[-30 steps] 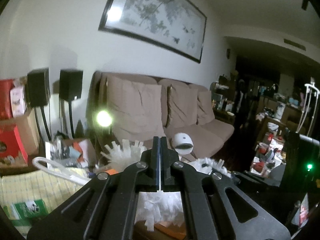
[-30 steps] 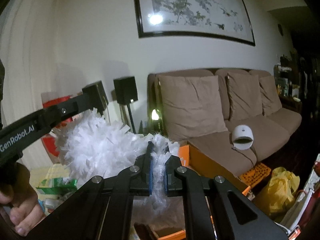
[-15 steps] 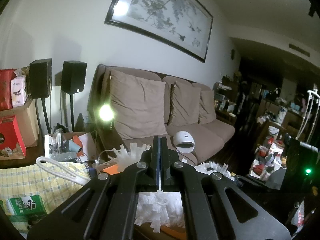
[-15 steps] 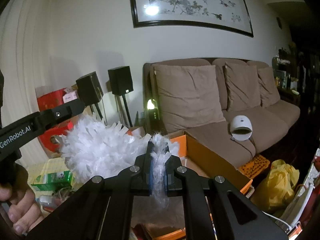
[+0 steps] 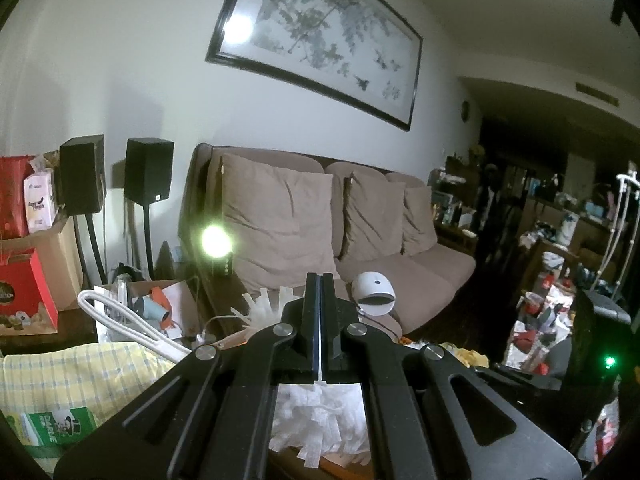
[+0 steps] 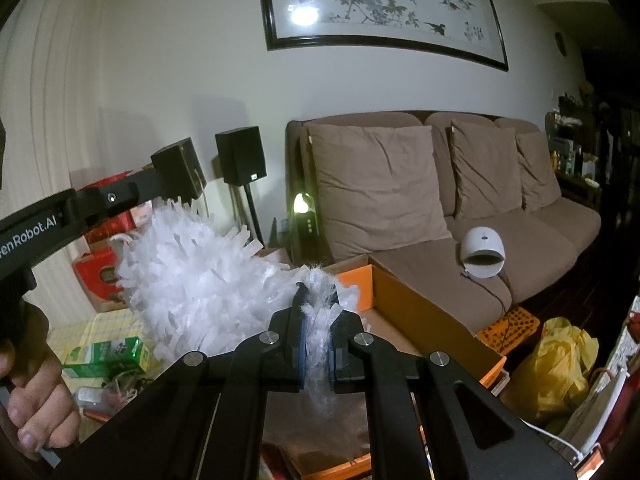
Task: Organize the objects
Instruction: 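Open the left gripper and release the duster fluff, then carry the duster with the right gripper over the orange-lined box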
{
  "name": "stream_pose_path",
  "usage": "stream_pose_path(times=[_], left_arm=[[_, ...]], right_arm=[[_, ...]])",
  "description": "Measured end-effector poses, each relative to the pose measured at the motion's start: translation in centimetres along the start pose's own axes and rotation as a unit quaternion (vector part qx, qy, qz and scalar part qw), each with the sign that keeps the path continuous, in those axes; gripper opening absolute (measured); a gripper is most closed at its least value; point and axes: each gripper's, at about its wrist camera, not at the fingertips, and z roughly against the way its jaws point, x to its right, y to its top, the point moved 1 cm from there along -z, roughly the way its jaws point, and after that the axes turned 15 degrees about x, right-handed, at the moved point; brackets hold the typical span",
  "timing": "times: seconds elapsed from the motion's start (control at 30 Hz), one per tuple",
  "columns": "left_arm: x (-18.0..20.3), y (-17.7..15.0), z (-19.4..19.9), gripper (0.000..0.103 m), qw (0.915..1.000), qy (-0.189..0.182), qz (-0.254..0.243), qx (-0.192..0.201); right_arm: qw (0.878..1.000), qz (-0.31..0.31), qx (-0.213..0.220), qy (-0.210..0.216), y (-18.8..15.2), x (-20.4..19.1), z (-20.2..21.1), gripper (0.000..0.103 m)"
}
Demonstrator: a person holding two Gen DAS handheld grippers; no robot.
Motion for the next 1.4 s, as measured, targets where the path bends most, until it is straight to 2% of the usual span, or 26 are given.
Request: stream_pose_path(times=[0.8,1.0,1.4], left_arm=[[2.9,0.5,-2.0,0.000,0.9997,-0.015,-0.015,0.006],[2.8,0.2,-3.3,0.000,0.9994,-0.012,-0.031,0.006],[1.7,-1.5,-5.7,0.000,0.9998,-0.009,-0.015,-0.014]], right_arm=[[1.000,-0.011,-0.001,-0.008,0.2,1.2,0.2,0.006],[1.000,-0.003,-0.001,-0.022,0.1,1.4,0.1,0.006],[0.999,-0.010,-0.015,-0.031,-0.5,2.4,-0.8,0.006]])
